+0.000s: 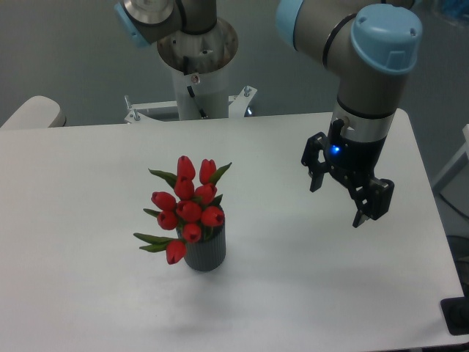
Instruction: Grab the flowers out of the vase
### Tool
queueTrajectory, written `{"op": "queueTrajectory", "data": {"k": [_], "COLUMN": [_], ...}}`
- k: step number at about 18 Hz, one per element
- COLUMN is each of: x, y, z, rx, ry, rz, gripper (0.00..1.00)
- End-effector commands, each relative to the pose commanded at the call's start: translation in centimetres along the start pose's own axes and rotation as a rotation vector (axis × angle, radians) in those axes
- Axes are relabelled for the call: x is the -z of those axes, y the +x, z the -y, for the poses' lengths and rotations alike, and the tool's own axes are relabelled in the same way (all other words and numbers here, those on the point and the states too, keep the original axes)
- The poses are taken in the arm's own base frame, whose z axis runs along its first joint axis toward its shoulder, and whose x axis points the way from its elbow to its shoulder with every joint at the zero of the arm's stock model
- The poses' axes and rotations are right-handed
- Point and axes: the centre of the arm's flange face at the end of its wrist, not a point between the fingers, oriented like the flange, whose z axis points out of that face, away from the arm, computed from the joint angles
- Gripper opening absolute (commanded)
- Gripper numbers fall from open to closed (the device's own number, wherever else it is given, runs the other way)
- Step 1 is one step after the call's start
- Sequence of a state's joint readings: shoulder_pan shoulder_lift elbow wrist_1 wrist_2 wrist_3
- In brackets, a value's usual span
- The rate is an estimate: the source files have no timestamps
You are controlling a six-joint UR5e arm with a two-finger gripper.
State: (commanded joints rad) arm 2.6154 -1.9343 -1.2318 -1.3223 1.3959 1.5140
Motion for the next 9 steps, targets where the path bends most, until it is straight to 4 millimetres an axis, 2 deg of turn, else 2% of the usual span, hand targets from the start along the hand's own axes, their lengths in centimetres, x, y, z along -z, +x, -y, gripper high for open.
{"op": "queueTrajectory", "data": {"k": [9], "x": [-1.2], "y": [1.2], "z": [-0.3], "rx": [0.022], "ry": [0.042], "rz": [-0.034], "gripper": [1.00]}}
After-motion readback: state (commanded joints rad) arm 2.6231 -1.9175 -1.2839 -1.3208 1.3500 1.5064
